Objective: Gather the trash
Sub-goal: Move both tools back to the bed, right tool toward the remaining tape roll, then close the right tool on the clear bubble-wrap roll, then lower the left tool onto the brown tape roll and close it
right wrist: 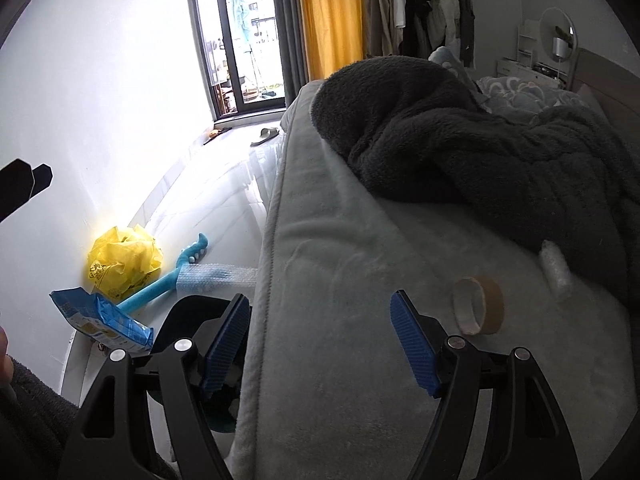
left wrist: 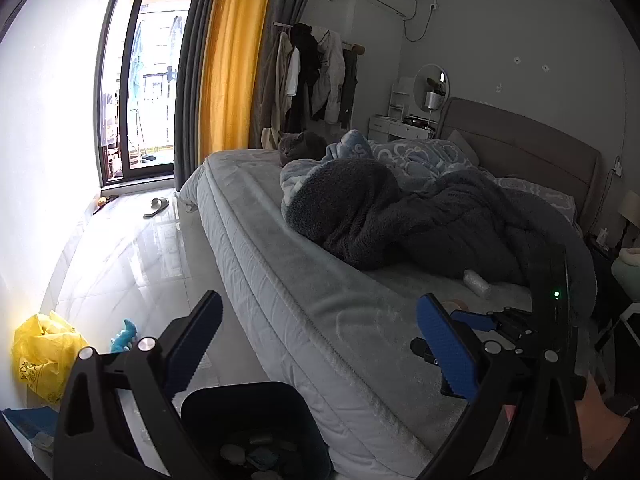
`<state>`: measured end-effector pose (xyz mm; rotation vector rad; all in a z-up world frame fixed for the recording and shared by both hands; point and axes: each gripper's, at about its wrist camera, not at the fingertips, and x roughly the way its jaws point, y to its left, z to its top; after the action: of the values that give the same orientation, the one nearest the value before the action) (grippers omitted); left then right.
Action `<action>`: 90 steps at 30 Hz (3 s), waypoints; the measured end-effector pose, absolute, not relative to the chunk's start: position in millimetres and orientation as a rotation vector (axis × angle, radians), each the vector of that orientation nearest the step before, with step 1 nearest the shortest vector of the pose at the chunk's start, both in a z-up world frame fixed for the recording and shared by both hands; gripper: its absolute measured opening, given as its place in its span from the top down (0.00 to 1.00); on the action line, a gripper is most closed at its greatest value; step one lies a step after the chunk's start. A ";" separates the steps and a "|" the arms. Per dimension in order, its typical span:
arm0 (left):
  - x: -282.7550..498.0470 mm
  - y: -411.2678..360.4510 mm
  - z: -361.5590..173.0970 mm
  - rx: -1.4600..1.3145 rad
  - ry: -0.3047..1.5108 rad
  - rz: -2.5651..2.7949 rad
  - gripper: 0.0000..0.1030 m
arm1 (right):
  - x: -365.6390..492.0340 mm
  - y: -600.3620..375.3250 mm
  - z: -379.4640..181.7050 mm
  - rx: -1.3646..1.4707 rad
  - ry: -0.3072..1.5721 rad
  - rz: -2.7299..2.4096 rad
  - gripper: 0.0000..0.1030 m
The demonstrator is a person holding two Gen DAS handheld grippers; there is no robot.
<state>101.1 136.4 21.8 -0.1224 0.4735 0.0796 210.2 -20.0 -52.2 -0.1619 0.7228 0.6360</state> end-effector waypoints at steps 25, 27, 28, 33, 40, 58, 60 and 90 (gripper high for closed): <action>164.2 57.8 -12.7 -0.025 0.555 -0.124 0.04 | 289.0 -131.3 -50.8 -0.117 0.662 0.474 0.28; 170.8 53.6 -18.0 -0.033 0.569 -0.135 0.04 | 299.6 -139.9 -52.5 -0.097 0.662 0.464 0.28; 172.9 51.4 -20.3 -0.038 0.570 -0.143 0.04 | 304.5 -144.2 -54.1 -0.085 0.666 0.460 0.28; 189.2 40.2 -34.8 -0.053 0.587 -0.163 0.04 | 323.7 -160.3 -63.3 -0.059 0.683 0.440 0.28; 206.7 21.2 -56.7 -0.059 0.615 -0.206 0.04 | 345.4 -176.3 -80.1 -0.030 0.706 0.426 0.27; 258.7 -28.3 -95.0 -0.062 0.720 -0.267 0.04 | 394.7 -190.9 -121.9 0.077 0.816 0.417 0.38; 264.2 -28.6 -98.1 -0.067 0.729 -0.260 0.04 | 398.3 -190.4 -125.0 0.079 0.831 0.417 0.48; 309.6 -37.1 -118.3 -0.148 0.767 -0.166 0.32 | 360.9 -218.9 -102.2 0.045 0.780 0.490 0.70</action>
<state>309.6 -37.1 -118.3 -0.1480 0.7674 -0.1659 360.9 -218.9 -102.2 0.0455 0.7805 0.4897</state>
